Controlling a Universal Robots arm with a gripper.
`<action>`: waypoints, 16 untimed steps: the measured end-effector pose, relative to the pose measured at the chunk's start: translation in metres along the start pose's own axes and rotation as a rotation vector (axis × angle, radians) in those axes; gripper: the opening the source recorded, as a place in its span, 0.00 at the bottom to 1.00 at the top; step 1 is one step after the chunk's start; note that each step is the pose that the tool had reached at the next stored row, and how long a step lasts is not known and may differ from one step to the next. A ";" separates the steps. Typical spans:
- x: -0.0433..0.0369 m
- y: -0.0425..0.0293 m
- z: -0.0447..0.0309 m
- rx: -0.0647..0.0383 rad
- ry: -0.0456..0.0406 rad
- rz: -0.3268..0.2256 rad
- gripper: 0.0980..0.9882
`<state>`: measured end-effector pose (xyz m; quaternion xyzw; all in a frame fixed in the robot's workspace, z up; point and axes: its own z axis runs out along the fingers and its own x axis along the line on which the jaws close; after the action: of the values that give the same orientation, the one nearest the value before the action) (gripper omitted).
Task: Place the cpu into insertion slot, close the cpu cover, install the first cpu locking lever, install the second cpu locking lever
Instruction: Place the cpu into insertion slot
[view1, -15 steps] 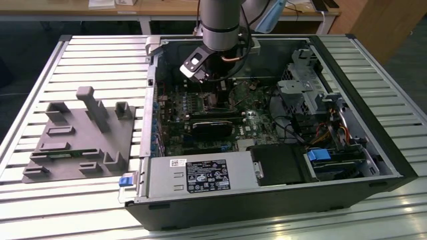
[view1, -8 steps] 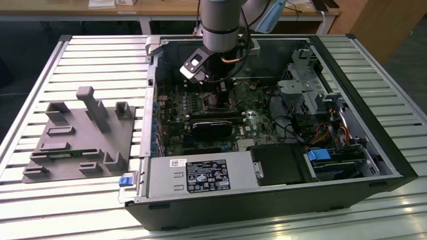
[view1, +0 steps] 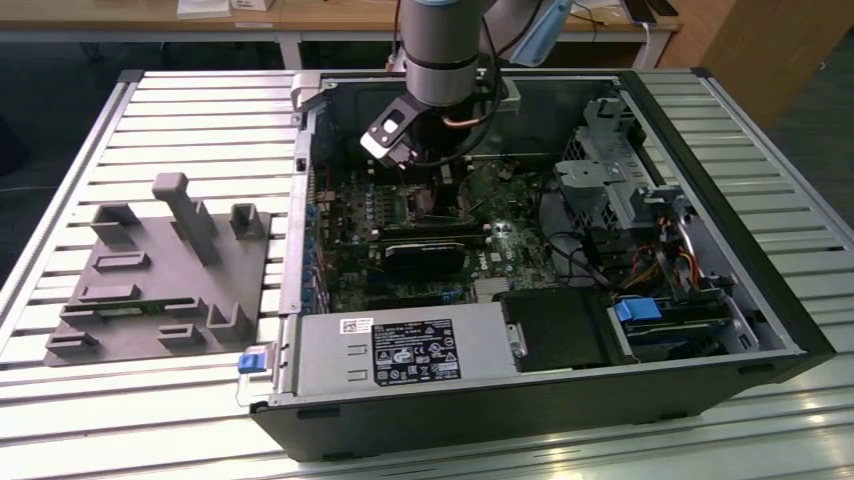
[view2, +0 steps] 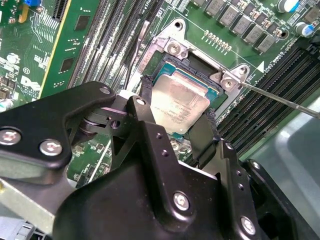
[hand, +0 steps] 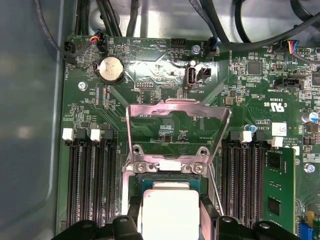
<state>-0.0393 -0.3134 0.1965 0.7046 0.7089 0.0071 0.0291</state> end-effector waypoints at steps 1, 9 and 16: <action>0.0000 0.0001 0.0004 0.000 0.0000 0.001 0.50; 0.0001 0.0000 0.0023 0.000 -0.0001 0.001 0.50; 0.0001 0.0000 0.0024 0.000 -0.0001 0.001 0.58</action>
<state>-0.0391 -0.3134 0.1941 0.7052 0.7084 0.0071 0.0291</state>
